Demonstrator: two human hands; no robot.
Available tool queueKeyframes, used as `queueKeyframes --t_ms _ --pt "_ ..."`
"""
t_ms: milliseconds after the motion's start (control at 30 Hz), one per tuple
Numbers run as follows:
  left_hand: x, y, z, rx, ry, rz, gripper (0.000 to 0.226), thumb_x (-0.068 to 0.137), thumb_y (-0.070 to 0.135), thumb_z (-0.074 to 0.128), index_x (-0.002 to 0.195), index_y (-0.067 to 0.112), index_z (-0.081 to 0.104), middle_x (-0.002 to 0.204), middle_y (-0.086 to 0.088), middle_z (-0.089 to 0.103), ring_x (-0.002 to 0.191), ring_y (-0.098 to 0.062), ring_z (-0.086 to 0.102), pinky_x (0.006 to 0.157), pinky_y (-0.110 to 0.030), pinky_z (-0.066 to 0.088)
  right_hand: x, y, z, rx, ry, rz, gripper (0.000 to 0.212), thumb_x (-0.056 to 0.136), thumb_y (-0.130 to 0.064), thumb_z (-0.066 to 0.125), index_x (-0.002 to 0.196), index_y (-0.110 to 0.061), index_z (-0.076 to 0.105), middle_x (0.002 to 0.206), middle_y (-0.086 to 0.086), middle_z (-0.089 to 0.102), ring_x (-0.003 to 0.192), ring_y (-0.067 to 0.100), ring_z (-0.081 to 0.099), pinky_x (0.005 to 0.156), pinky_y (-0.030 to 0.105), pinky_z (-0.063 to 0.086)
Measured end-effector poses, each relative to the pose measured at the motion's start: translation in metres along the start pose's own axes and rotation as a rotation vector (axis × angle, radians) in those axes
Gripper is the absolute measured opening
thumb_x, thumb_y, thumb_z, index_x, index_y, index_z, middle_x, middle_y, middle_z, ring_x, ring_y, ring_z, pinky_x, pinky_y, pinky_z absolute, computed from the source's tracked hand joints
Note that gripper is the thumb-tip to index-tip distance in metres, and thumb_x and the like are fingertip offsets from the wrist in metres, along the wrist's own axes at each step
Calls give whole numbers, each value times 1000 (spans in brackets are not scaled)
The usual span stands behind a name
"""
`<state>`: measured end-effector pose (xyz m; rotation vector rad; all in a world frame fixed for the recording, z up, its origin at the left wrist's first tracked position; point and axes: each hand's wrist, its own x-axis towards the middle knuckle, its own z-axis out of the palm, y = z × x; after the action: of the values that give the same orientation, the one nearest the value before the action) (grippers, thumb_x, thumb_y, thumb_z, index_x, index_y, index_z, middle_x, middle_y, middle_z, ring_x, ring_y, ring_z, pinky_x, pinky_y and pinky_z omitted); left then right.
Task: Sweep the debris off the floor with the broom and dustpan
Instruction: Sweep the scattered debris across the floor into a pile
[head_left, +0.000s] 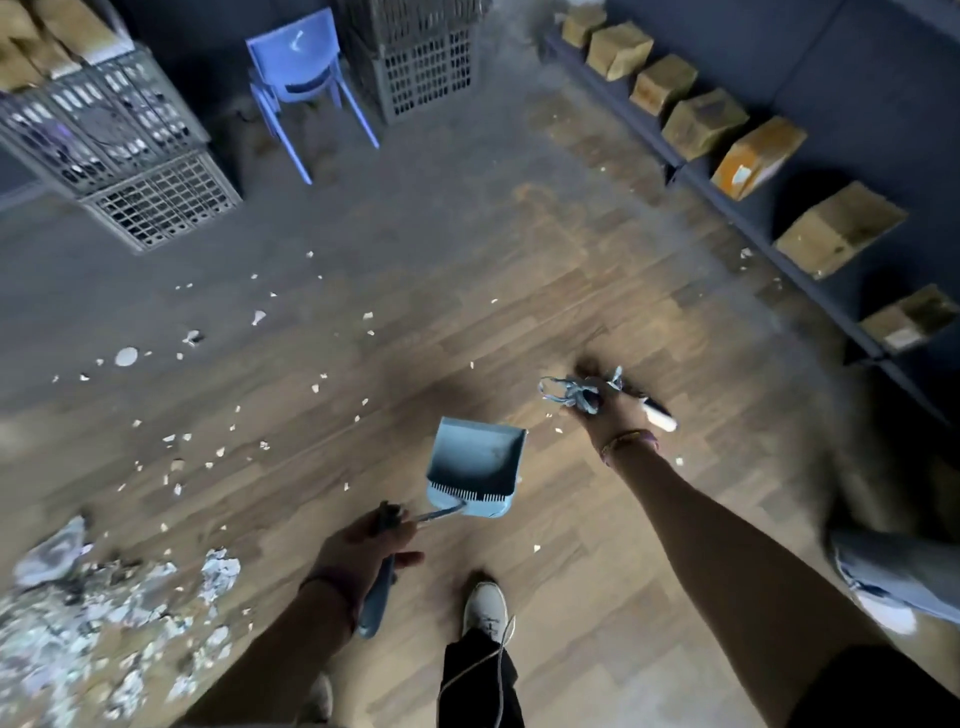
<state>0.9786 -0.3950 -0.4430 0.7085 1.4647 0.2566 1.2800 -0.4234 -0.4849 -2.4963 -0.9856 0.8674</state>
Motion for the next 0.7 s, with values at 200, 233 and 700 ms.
queueKeyframes --t_ms 200,233,700 --pt "7 -18 -20 -20 59 -20 20 87 -2 59 92 17 60 73 5 68 45 -10 66 37 -12 36 -5 -41 74 -150 -280 -112 42 84 -38 60 119 -15 53 114 16 64 111 34 57 88 35 45" --pt "7 -19 -27 -23 70 -20 21 86 -3 59 95 16 60 67 9 69 45 -11 66 36 -12 37 -7 -45 84 -167 -303 -127 41 85 -39 59 119 -17 53 113 16 63 111 34 57 88 35 45" --pt "6 -60 -197 -129 159 -78 38 86 -8 57 124 -3 55 103 -13 61 41 -10 64 36 -14 42 -89 -202 205 -114 -468 -268 51 78 -41 73 125 -26 60 117 7 67 111 27 59 87 27 43"
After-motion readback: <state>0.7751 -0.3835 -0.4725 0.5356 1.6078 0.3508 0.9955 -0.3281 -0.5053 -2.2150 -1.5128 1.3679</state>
